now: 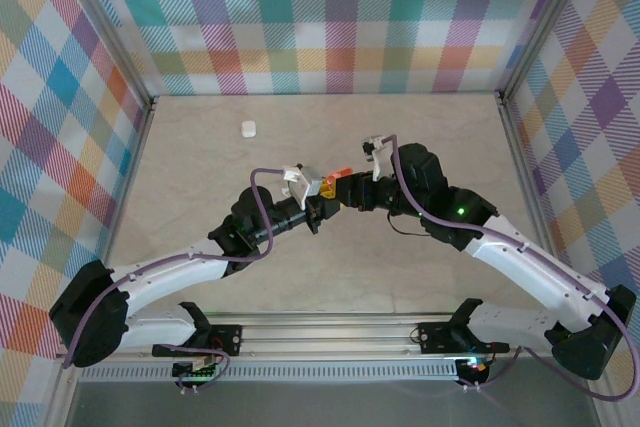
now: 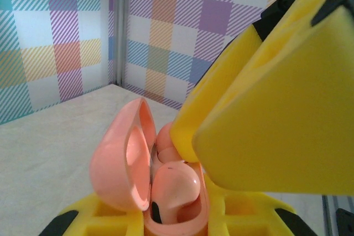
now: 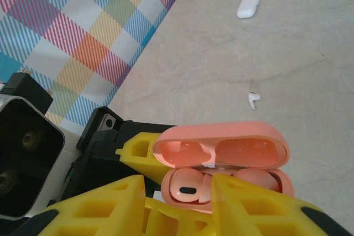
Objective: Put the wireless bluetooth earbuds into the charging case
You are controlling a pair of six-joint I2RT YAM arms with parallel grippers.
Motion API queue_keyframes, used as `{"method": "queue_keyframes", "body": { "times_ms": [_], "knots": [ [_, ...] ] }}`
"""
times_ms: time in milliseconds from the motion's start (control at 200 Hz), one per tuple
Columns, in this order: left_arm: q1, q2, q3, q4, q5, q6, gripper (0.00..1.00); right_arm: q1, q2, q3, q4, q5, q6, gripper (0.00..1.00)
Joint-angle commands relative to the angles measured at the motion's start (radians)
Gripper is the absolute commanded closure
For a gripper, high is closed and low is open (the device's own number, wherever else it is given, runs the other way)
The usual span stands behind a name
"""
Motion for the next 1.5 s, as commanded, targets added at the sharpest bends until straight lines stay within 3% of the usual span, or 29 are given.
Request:
{"method": "queue_keyframes", "body": {
  "times_ms": [0, 310, 560, 675, 835, 1000, 1210, 1495],
  "knots": [
    [-0.014, -0.046, 0.009, 0.126, -0.02, -0.004, 1.0, 0.006, 0.009, 0.036, -0.096, 0.014, -0.024, 0.62],
    [-0.01, -0.039, 0.011, 0.043, -0.012, -0.008, 1.0, 0.006, 0.006, 0.201, -0.193, 0.007, -0.069, 0.56],
    [0.007, -0.034, 0.044, -0.045, 0.067, -0.029, 1.0, -0.001, 0.049, 0.309, -0.29, -0.016, -0.139, 0.52],
    [0.016, -0.037, 0.067, -0.094, 0.139, -0.027, 1.0, -0.051, 0.116, 0.394, -0.415, -0.021, -0.2, 0.51],
    [0.031, -0.038, 0.112, -0.18, 0.275, -0.008, 1.0, -0.158, 0.19, 0.459, -0.516, -0.105, -0.231, 0.6],
    [0.037, -0.049, 0.126, -0.214, 0.325, -0.003, 1.0, -0.241, 0.245, 0.455, -0.549, -0.239, -0.233, 0.69],
    [0.043, -0.049, 0.146, -0.257, 0.335, -0.003, 1.0, -0.244, 0.273, 0.398, -0.515, -0.411, -0.241, 0.73],
    [0.057, -0.039, 0.153, -0.248, 0.332, -0.038, 1.0, -0.244, 0.234, 0.351, -0.497, -0.484, -0.262, 0.73]
  ]
}}
